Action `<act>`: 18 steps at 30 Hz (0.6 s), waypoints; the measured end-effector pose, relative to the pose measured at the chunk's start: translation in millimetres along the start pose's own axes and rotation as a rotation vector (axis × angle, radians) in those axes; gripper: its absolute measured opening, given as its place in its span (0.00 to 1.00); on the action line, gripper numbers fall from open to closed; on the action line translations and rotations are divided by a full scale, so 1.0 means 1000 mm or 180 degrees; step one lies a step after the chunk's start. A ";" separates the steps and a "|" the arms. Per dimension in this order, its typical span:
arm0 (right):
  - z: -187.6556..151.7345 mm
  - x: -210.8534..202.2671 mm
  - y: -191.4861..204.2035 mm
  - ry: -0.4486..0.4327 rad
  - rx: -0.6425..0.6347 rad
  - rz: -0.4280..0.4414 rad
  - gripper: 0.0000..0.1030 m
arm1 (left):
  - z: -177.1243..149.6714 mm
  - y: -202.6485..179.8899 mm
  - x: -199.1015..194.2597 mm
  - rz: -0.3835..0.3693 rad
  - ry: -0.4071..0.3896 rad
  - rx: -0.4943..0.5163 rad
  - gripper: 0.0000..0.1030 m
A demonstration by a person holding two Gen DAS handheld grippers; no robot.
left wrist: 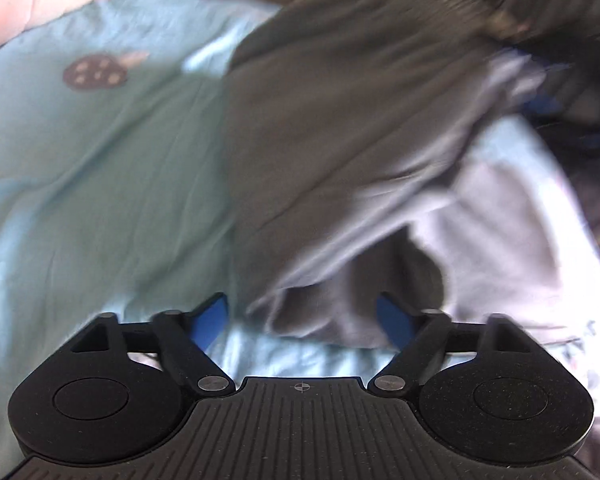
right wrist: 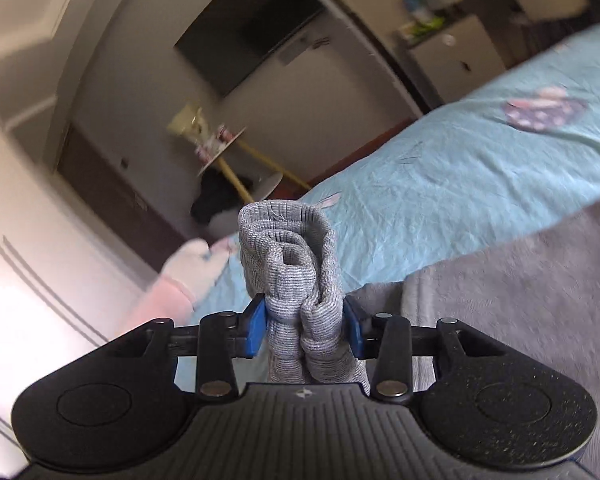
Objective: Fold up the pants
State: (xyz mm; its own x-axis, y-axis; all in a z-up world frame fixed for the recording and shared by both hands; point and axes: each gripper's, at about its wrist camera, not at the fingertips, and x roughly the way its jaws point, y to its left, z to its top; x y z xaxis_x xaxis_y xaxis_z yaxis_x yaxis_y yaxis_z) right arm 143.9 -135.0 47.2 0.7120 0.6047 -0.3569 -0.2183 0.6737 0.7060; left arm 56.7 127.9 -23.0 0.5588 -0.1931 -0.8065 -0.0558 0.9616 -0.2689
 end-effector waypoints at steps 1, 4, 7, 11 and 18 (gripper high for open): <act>0.000 -0.013 -0.005 -0.0071 0.0060 -0.0008 0.38 | 0.002 -0.001 0.004 0.0108 0.0023 -0.0051 0.55; 0.006 -0.051 -0.026 -0.0266 0.0178 -0.0147 0.38 | 0.004 0.000 -0.001 -0.0068 -0.0058 -0.0200 0.41; 0.004 -0.084 -0.051 -0.0399 0.0121 -0.0471 0.39 | 0.001 -0.010 -0.010 -0.0226 -0.0112 -0.0075 0.39; -0.003 -0.092 -0.095 -0.0106 0.0059 -0.1111 0.47 | 0.000 -0.025 -0.003 -0.0171 -0.0036 -0.0055 0.62; -0.016 -0.091 -0.144 0.0203 0.0627 -0.0936 0.74 | -0.009 -0.030 -0.005 -0.0453 0.0029 -0.0225 0.79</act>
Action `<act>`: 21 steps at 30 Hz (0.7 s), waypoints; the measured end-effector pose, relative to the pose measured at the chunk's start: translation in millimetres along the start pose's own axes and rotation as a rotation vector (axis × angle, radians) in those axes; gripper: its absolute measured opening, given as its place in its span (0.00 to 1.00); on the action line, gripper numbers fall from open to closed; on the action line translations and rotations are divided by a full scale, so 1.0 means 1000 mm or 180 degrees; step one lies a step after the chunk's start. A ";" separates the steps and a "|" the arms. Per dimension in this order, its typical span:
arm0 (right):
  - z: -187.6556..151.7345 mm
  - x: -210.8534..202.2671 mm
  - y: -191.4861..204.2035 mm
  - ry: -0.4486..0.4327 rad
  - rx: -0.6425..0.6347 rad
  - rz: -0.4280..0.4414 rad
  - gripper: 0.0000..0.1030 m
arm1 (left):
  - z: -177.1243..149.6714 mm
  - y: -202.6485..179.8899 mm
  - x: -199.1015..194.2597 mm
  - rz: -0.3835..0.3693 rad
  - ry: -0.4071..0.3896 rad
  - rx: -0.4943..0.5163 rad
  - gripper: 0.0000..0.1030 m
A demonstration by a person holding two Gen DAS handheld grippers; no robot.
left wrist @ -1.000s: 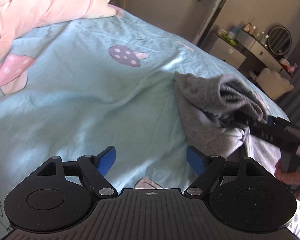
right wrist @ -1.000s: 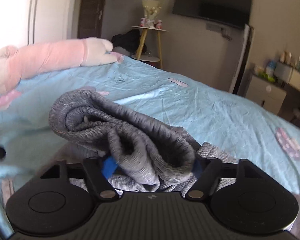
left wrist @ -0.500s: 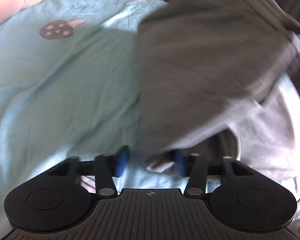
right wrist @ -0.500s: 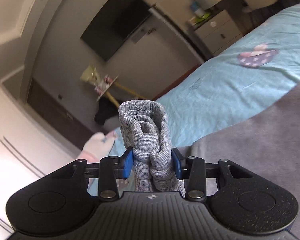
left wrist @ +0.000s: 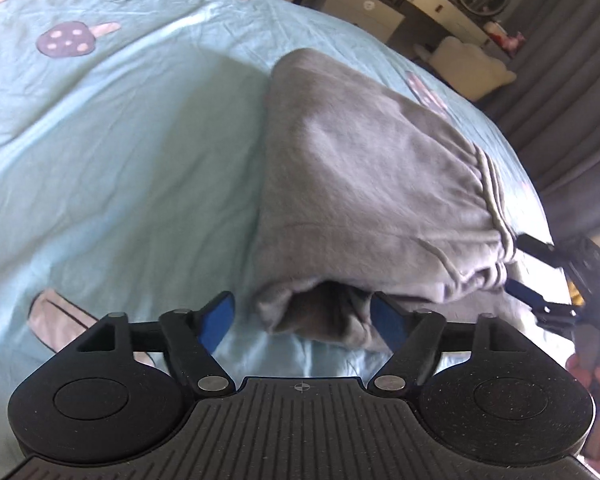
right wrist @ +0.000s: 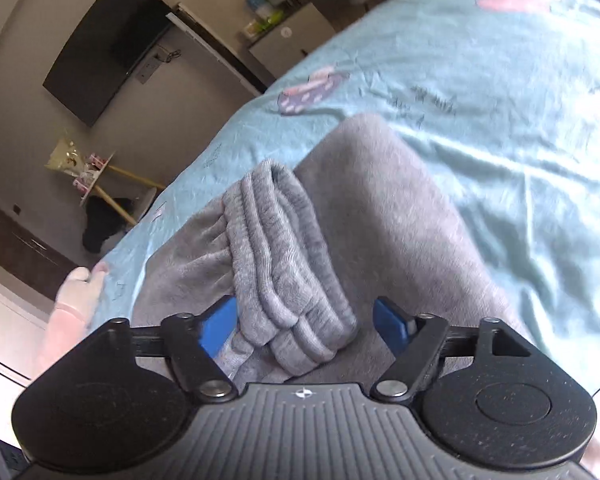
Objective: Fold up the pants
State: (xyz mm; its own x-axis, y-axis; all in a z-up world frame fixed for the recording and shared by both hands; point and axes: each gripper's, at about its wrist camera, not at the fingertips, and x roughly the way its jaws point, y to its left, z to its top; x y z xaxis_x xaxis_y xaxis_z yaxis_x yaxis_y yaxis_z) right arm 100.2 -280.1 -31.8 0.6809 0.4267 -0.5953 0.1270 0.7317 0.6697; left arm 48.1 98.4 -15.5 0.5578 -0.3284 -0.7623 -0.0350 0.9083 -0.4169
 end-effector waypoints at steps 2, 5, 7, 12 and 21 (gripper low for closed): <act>-0.002 0.013 -0.008 0.0144 0.0146 0.0087 0.76 | -0.001 -0.005 0.005 0.0062 0.0047 0.0086 0.79; -0.003 0.028 -0.016 0.0155 0.0469 0.0279 0.77 | -0.003 -0.013 0.007 0.0176 0.0044 0.0216 0.79; -0.003 0.027 -0.013 0.0170 0.0507 0.0267 0.78 | -0.005 -0.015 0.008 0.0284 0.0058 0.0231 0.78; -0.010 0.015 -0.017 0.0147 0.0607 0.0290 0.69 | -0.003 -0.009 0.009 0.0444 0.0041 0.0058 0.75; 0.001 0.034 -0.021 0.0189 0.0865 0.0419 0.68 | -0.004 -0.013 0.007 0.0438 0.0013 0.0151 0.72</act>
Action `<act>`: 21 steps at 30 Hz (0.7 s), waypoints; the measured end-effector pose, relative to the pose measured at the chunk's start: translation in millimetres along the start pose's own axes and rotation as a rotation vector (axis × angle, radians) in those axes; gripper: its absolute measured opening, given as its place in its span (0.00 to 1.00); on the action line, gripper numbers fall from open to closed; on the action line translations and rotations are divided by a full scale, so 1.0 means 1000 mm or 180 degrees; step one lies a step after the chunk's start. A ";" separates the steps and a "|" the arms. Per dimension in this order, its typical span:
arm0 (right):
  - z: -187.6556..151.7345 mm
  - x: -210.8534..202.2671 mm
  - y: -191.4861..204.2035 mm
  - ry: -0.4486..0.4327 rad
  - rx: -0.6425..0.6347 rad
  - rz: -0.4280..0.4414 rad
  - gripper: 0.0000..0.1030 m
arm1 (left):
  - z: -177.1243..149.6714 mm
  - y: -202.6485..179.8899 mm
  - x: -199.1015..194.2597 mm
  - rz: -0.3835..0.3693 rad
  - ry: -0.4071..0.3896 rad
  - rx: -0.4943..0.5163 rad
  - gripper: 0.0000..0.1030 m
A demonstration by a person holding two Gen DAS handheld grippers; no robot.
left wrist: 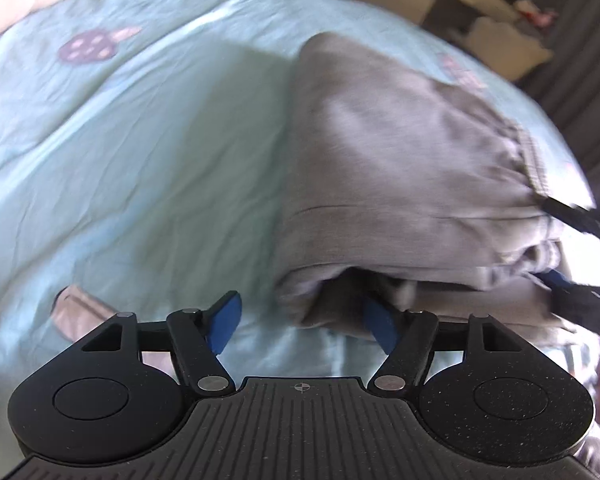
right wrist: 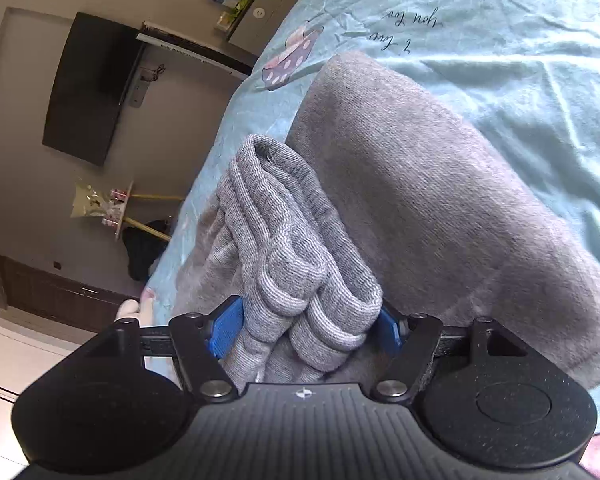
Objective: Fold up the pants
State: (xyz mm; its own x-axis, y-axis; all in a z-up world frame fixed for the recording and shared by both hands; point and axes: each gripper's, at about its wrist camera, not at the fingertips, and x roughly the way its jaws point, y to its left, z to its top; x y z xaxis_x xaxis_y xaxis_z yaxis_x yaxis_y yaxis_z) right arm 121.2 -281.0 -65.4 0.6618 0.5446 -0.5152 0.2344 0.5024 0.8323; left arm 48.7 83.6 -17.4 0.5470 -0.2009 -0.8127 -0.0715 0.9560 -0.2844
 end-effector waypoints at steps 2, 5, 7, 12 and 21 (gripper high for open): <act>0.003 0.004 -0.001 -0.0005 0.0086 0.0066 0.70 | -0.001 -0.003 -0.001 -0.0027 -0.0041 0.0068 0.72; 0.004 0.011 0.000 -0.0020 0.0185 0.0114 0.74 | 0.001 -0.006 0.005 -0.0049 0.0022 0.0061 0.72; 0.004 0.015 0.004 -0.0018 0.0189 0.0115 0.74 | 0.001 -0.008 0.004 -0.0061 0.0012 0.0055 0.72; 0.001 0.018 0.016 -0.0009 -0.0061 -0.0006 0.49 | -0.003 -0.007 -0.005 -0.0246 -0.0015 0.0082 0.75; 0.002 0.029 0.021 0.0136 -0.0063 -0.0007 0.59 | 0.005 -0.010 0.015 -0.0050 0.0105 -0.0047 0.77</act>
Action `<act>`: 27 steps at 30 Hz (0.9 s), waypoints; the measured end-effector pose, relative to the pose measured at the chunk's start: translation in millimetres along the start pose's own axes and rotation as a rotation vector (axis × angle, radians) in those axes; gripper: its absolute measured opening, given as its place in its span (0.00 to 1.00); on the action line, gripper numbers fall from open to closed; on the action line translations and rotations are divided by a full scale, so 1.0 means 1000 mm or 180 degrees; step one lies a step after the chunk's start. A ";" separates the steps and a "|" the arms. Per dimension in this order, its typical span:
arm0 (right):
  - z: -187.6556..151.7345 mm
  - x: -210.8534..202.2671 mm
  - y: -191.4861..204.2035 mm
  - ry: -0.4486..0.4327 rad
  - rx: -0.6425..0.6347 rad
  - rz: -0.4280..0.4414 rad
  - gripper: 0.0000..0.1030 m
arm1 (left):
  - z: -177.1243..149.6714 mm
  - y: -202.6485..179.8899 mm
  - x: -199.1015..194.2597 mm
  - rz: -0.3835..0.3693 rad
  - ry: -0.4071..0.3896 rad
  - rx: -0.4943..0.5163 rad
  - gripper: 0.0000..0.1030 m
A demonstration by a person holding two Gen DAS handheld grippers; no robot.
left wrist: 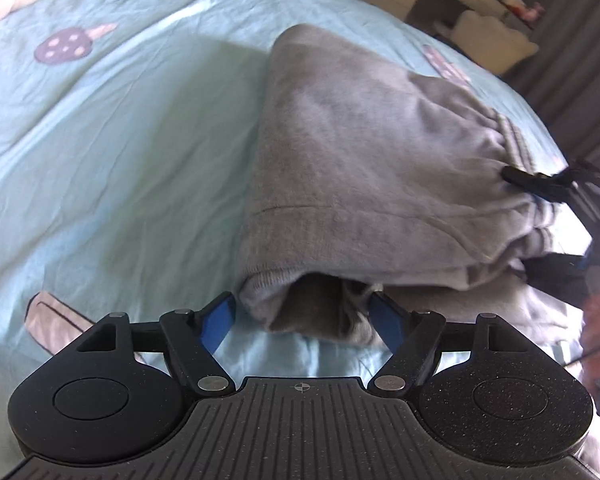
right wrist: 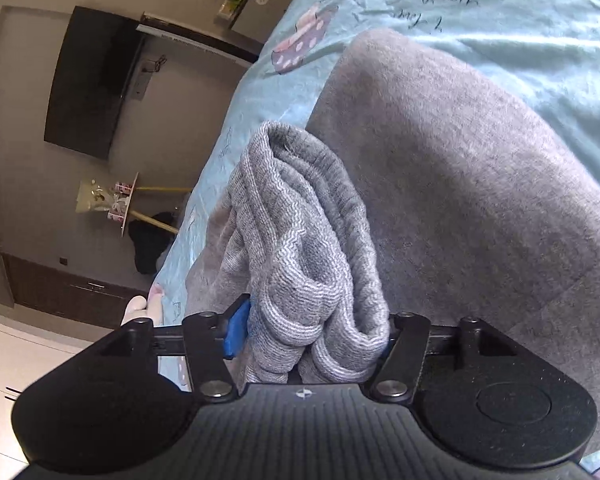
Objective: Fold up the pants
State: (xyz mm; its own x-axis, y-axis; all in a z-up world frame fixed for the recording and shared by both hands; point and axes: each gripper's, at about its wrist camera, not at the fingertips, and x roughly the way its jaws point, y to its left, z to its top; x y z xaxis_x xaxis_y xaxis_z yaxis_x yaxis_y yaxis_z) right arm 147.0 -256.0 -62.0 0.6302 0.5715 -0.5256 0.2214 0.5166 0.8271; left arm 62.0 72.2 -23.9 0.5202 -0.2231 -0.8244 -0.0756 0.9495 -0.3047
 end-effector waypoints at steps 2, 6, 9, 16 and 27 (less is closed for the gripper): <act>-0.001 0.003 0.005 0.0019 -0.0023 -0.0016 0.59 | 0.002 0.003 0.007 0.0000 0.0044 -0.0101 0.75; -0.006 -0.001 0.025 -0.0097 -0.0263 -0.0131 0.44 | 0.002 0.005 0.007 -0.0006 0.0013 -0.0148 0.74; -0.007 -0.017 0.049 -0.0223 -0.0490 -0.0085 0.43 | -0.002 0.004 0.004 -0.0009 -0.0033 -0.0159 0.73; -0.004 -0.071 0.098 -0.0609 -0.0897 0.0211 0.42 | -0.004 0.005 -0.003 0.0089 -0.0145 -0.0208 0.71; 0.003 -0.109 0.063 -0.0846 -0.0903 -0.0193 0.42 | -0.007 -0.007 -0.010 0.0164 -0.0260 -0.0005 0.71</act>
State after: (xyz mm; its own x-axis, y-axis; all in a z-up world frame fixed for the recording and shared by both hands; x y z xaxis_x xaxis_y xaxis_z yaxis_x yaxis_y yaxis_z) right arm 94.4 -287.6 47.8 0.8013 0.3688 -0.4711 0.0731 0.7212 0.6888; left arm 51.0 65.9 -16.6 0.5832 -0.1552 -0.7974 -0.1052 0.9589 -0.2636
